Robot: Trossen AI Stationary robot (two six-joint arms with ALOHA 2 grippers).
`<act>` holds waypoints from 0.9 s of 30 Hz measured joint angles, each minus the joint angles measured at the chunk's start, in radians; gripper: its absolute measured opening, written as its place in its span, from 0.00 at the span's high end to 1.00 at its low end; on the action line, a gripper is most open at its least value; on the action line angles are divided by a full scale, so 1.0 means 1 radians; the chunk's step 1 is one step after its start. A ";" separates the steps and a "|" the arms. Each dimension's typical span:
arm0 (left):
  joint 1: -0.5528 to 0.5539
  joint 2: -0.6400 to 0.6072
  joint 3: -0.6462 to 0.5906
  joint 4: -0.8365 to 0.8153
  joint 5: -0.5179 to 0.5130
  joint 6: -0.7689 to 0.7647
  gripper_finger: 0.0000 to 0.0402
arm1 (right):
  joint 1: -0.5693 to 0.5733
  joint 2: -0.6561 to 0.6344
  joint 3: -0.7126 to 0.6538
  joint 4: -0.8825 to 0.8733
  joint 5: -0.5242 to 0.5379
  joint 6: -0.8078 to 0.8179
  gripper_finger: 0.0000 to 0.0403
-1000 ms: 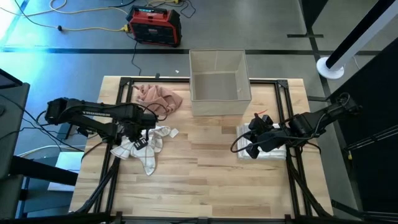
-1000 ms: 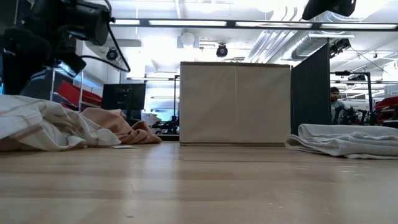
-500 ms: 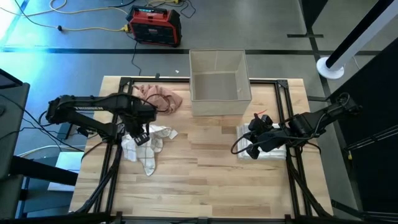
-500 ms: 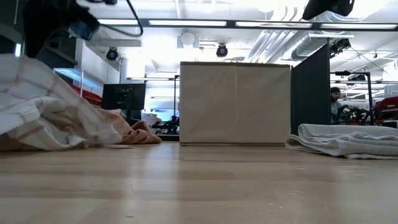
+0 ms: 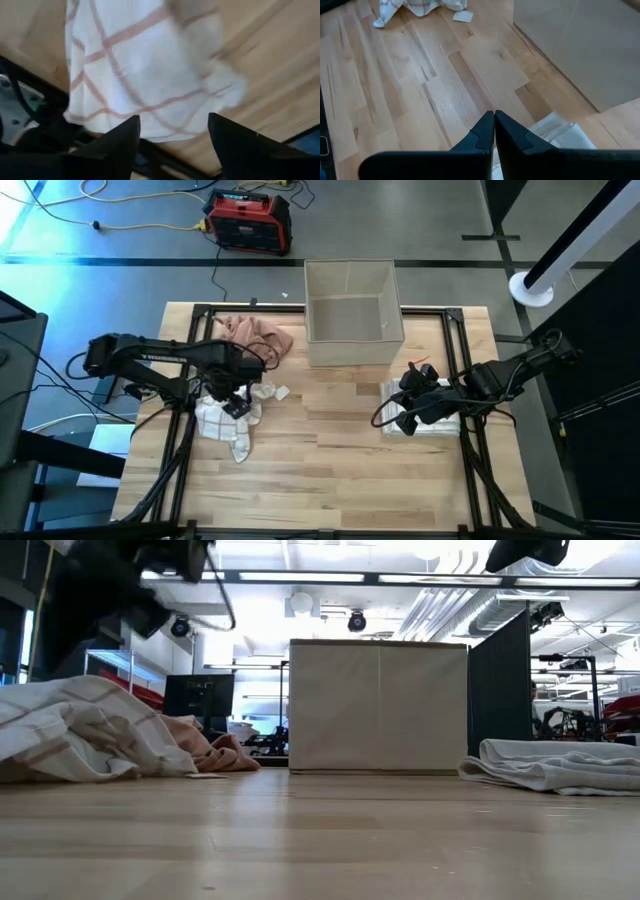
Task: Fold towel
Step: Fold the white squared towel
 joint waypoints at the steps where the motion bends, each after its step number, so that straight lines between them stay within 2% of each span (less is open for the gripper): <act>1: -0.007 -0.001 0.021 0.009 -0.037 -0.042 0.41 | 0.000 0.000 0.000 0.000 0.000 0.000 1.00; 6: -0.029 0.033 0.034 0.094 -0.200 -0.189 0.40 | 0.000 0.000 0.000 -0.001 -0.001 -0.033 1.00; 9: -0.035 0.100 0.034 0.117 -0.258 -0.183 0.40 | 0.000 0.000 0.000 -0.001 -0.001 -0.051 1.00; 12: -0.032 0.183 0.034 0.067 -0.313 -0.121 0.41 | 0.000 0.000 0.000 -0.003 -0.001 -0.064 1.00; 14: -0.022 0.224 0.036 0.000 -0.331 -0.070 0.47 | 0.000 0.000 0.000 -0.004 -0.001 -0.070 1.00; 17: -0.010 0.253 0.057 -0.052 -0.326 0.018 0.66 | 0.000 0.000 0.000 -0.004 -0.001 -0.071 1.00; 19: -0.007 0.243 0.125 -0.054 -0.274 0.076 0.87 | 0.000 0.000 0.000 -0.004 -0.001 -0.071 1.00; 20: -0.008 0.233 0.174 -0.055 -0.261 0.090 0.94 | 0.000 0.000 0.000 -0.004 -0.001 -0.071 1.00; 23: -0.011 0.220 0.369 -0.082 -0.248 0.101 0.97 | 0.000 0.000 0.000 -0.003 0.003 -0.083 1.00; 27: -0.010 0.226 0.652 -0.076 -0.263 0.142 1.00 | -0.005 0.000 0.000 0.048 0.066 -0.143 1.00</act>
